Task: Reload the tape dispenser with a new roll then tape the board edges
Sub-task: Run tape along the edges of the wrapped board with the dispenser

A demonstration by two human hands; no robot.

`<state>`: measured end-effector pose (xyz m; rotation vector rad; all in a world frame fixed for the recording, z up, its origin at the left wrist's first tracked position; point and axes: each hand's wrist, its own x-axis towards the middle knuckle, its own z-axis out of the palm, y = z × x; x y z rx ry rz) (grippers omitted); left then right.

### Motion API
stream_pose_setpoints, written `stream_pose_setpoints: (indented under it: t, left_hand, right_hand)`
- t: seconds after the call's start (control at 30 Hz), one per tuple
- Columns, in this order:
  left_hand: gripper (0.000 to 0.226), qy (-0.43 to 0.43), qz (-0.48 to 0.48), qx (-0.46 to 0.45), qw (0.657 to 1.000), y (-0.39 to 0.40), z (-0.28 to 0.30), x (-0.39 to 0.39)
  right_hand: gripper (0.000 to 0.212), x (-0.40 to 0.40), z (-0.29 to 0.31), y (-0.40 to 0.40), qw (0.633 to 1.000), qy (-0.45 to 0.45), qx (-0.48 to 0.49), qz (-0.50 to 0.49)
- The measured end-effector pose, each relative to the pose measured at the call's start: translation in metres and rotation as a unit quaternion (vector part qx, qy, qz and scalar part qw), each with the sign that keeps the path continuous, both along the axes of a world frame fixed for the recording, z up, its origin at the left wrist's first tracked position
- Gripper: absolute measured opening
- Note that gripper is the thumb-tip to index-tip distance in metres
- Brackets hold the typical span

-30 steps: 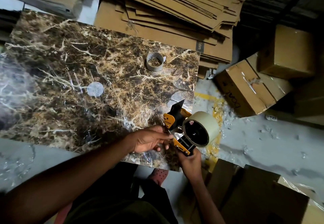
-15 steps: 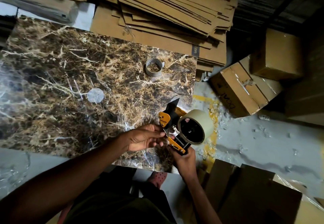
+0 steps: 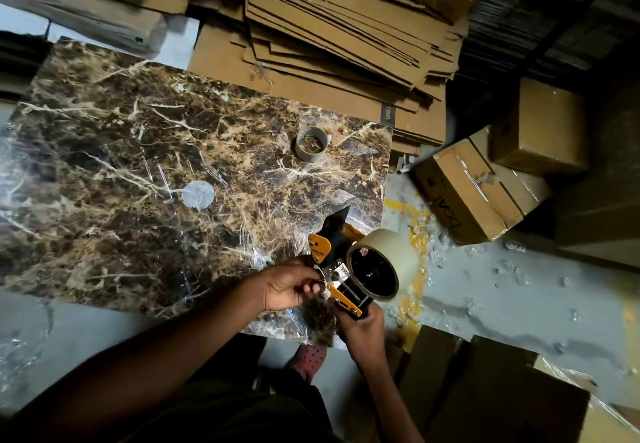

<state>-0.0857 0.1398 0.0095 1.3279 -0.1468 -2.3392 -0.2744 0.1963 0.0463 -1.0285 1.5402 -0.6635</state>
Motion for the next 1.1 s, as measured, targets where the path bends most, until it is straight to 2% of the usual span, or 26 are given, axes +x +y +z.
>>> stream_pose_setpoints:
  t: [0.07,0.1,0.13,0.17,0.2,0.3,0.37,0.5,0.67,0.77,0.87,0.9,0.97,1.1]
  left_hand:
    - [0.033,-0.037,-0.019,-0.005,0.999,-0.005,-0.008,0.006]
    - [0.009,-0.063,-0.032,-0.013,0.997,-0.009,-0.007,0.01]
    - [0.021,-0.078,-0.033,-0.043,0.995,-0.013,-0.012,0.017]
    - [0.044,-0.089,-0.056,-0.072,0.992,-0.02,-0.016,0.026]
    - [0.052,-0.094,-0.087,-0.109,0.986,-0.028,-0.014,0.034]
    - [0.052,-0.173,-0.218,-0.228,0.933,-0.051,-0.01,0.047]
    - [0.048,-0.212,-0.26,-0.251,0.908,-0.063,-0.009,0.04]
    - [0.034,-0.238,-0.274,-0.279,0.889,-0.072,-0.015,0.015]
    - [0.036,-0.313,-0.257,-0.324,0.855,-0.086,-0.025,0.0]
    - [0.03,-0.364,-0.25,-0.357,0.823,-0.099,-0.023,0.006]
    - [0.028,-0.397,-0.265,-0.408,0.778,-0.108,-0.023,0.008]
    - [0.028,-0.397,-0.262,-0.422,0.772,-0.109,-0.025,0.008]
    - [0.023,-0.385,-0.266,-0.426,0.774,-0.11,-0.034,0.011]
    - [0.013,-0.308,-0.266,-0.309,0.859,-0.114,-0.029,0.021]
  right_hand:
    - [0.012,-0.002,-0.001,0.003,1.0,0.015,0.005,-0.002]
    - [0.009,-0.004,-0.002,0.005,1.0,0.026,0.007,-0.005]
    - [0.008,-0.007,-0.003,0.008,0.999,0.038,0.009,-0.004]
    - [0.01,-0.011,-0.006,0.011,0.999,0.051,0.008,0.004]
    - [0.014,-0.015,-0.008,0.014,0.998,0.063,0.011,0.014]
    - [0.009,-0.029,-0.014,0.024,0.995,0.092,0.024,0.03]
    - [0.023,-0.036,-0.014,0.024,0.993,0.107,0.017,0.036]
    - [0.01,-0.045,-0.011,0.014,0.992,0.119,0.012,0.04]
    - [0.031,-0.054,-0.019,0.005,0.99,0.136,0.024,0.04]
    - [0.018,-0.062,-0.025,0.001,0.988,0.144,0.028,0.046]
    - [0.068,-0.065,-0.025,-0.01,0.984,0.17,0.029,0.054]
    - [0.07,-0.063,-0.023,-0.016,0.984,0.166,0.02,0.056]
    - [0.056,-0.06,-0.019,-0.028,0.986,0.156,0.007,0.063]
    - [0.042,-0.069,-0.023,-0.043,0.981,0.166,0.001,0.106]
